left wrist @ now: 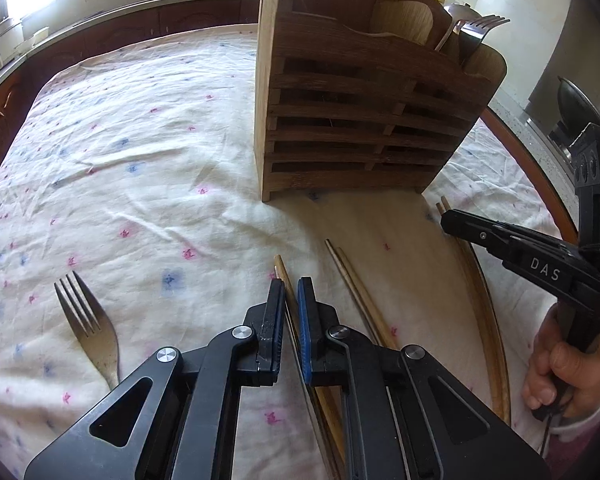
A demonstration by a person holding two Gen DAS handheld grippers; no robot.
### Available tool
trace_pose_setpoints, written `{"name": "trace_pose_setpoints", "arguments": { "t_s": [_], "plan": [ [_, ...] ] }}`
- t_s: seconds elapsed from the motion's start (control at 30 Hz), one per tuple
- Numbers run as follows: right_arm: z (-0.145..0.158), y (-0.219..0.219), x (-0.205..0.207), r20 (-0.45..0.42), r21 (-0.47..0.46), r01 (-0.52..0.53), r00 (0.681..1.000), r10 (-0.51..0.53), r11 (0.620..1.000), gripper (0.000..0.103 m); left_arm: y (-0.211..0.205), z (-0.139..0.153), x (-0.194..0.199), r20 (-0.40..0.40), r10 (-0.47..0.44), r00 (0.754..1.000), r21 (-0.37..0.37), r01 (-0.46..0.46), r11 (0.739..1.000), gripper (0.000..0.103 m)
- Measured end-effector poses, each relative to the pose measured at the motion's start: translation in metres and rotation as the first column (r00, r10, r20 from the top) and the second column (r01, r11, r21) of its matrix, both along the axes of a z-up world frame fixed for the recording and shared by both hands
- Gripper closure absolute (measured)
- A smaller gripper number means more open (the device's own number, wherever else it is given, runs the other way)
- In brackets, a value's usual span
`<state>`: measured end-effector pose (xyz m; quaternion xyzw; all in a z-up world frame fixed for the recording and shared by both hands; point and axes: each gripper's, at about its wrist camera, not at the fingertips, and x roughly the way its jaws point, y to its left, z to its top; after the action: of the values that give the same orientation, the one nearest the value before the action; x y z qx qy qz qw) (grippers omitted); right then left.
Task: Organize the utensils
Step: 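Close the left tool on a wooden chopstick while the right tool grips wooden chopsticks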
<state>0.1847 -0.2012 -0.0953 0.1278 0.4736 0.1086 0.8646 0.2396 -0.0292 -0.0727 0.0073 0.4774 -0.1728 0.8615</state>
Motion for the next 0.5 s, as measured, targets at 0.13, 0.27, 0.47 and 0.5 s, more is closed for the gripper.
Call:
{"name": "trace_pose_setpoints", "arguments": {
  "t_s": [0.13, 0.27, 0.47, 0.5],
  "plan": [
    [0.007, 0.0, -0.006, 0.018, 0.007, -0.001, 1.0, 0.0, 1.0, 0.097, 0.01, 0.003, -0.007, -0.008, 0.018, 1.0, 0.025, -0.017, 1.0, 0.096],
    [0.017, 0.0, -0.012, 0.04, 0.019, -0.003, 0.999, 0.002, 1.0, 0.097, 0.019, 0.006, -0.013, 0.009, 0.038, 0.999, 0.068, -0.039, 0.997, 0.095],
    [0.03, 0.001, -0.02, 0.068, 0.018, -0.001, 0.998, 0.0, 1.0, 0.097, 0.025, 0.003, -0.015, 0.001, 0.058, 0.998, 0.074, -0.058, 0.996, 0.089],
    [0.031, 0.001, -0.021, 0.07, 0.018, 0.0, 0.998, -0.001, 1.0, 0.097, 0.025, 0.002, -0.015, -0.002, 0.059, 0.998, 0.069, -0.059, 0.996, 0.089]
  ]
}}
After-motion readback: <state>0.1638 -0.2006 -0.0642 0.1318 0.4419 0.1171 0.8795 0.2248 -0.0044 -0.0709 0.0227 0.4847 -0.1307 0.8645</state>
